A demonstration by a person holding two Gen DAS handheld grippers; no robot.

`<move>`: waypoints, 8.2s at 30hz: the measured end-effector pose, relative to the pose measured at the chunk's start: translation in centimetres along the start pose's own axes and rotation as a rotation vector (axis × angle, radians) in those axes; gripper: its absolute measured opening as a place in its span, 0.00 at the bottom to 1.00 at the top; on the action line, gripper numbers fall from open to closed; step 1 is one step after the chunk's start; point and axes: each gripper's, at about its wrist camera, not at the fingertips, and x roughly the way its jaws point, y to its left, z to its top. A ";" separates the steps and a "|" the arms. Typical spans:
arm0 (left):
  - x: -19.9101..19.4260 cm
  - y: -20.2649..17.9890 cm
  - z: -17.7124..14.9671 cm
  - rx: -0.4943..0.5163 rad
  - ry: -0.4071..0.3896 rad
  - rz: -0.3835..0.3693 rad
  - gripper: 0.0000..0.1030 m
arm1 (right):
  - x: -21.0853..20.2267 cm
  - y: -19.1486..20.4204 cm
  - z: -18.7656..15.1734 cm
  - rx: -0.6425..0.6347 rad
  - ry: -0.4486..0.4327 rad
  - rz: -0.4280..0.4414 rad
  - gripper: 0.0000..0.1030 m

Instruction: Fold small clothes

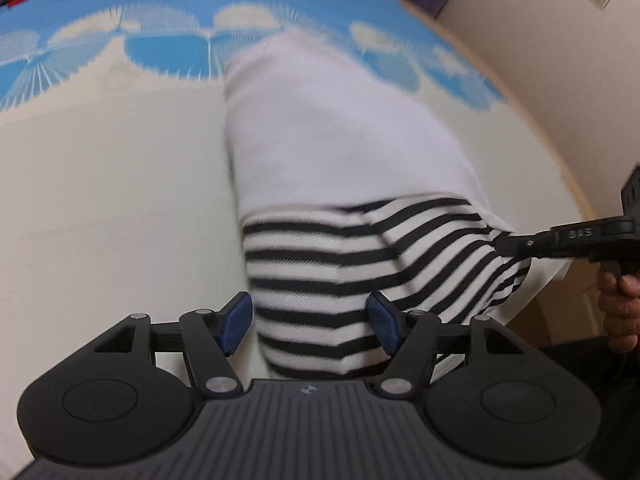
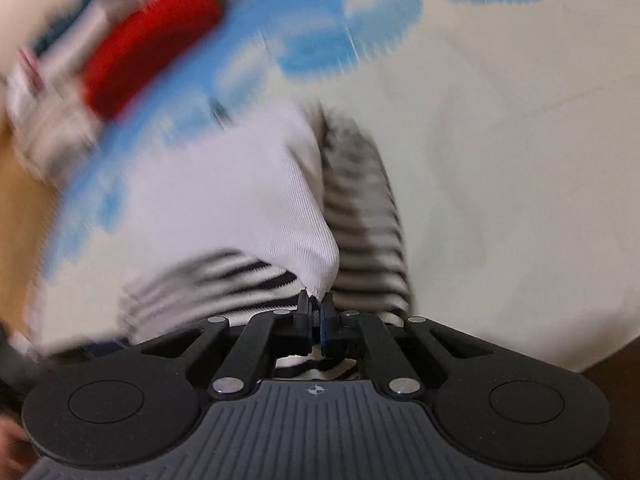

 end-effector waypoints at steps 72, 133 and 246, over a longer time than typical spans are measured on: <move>-5.7 14.0 8.1 -0.042 -0.050 0.080 0.67 | 12.6 17.2 10.5 -0.030 -0.255 -0.071 0.36; -14.3 -1.5 -7.7 -0.157 -0.386 0.408 0.90 | -2.6 23.2 -11.5 -0.517 -0.450 -0.134 0.98; -12.7 -0.8 -6.7 -0.168 -0.353 0.449 1.00 | -0.3 23.5 -10.4 -0.518 -0.380 -0.126 0.99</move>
